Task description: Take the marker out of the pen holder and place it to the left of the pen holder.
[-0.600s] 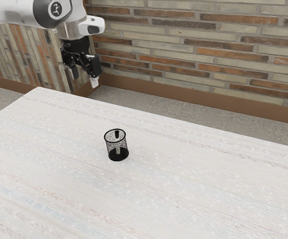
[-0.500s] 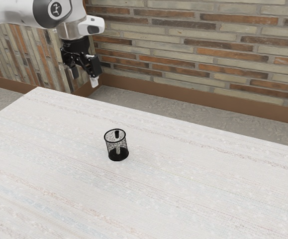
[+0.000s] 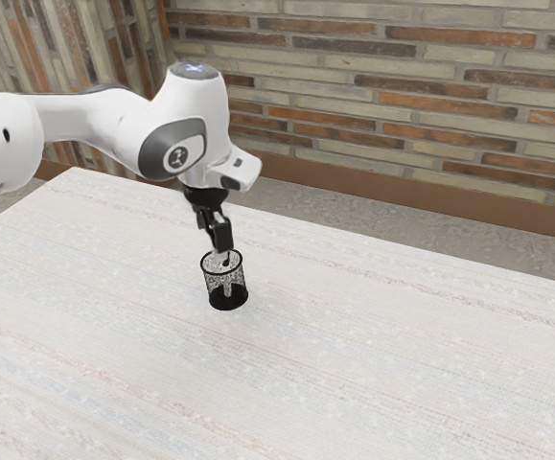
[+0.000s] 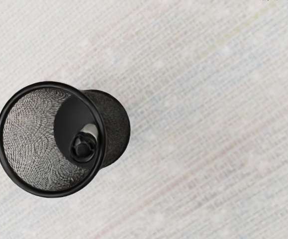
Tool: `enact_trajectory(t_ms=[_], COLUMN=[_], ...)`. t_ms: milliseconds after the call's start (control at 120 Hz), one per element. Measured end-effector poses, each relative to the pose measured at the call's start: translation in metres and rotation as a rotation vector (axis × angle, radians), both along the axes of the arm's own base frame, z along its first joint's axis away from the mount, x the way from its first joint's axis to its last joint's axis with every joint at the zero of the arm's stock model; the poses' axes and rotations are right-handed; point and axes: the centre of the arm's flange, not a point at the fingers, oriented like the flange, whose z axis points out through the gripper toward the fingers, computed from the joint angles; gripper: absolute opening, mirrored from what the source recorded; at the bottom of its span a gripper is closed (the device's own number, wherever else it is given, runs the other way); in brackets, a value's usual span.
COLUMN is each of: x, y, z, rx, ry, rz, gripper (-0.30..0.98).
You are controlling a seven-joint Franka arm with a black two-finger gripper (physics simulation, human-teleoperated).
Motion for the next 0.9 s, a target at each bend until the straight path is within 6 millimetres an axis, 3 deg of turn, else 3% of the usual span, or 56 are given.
enact_trajectory(t_ms=[208,417,508,633,808,900], x=[0.025,0.039,0.04,0.049,0.052,0.053], y=[-0.002,0.013,0.013,0.008,0.01,0.016], z=[-0.043,-0.083,-0.089,-0.078,-0.081,-0.085], rx=[0.069,0.088,0.09,0.087,0.085,0.085], ry=[-0.004,0.036,0.041,0.006,0.003,0.008], rz=[-0.155,-0.215,-0.241,-0.271,-0.293,-0.293], gripper=[0.69,0.69,0.68,0.66,0.65,0.55])
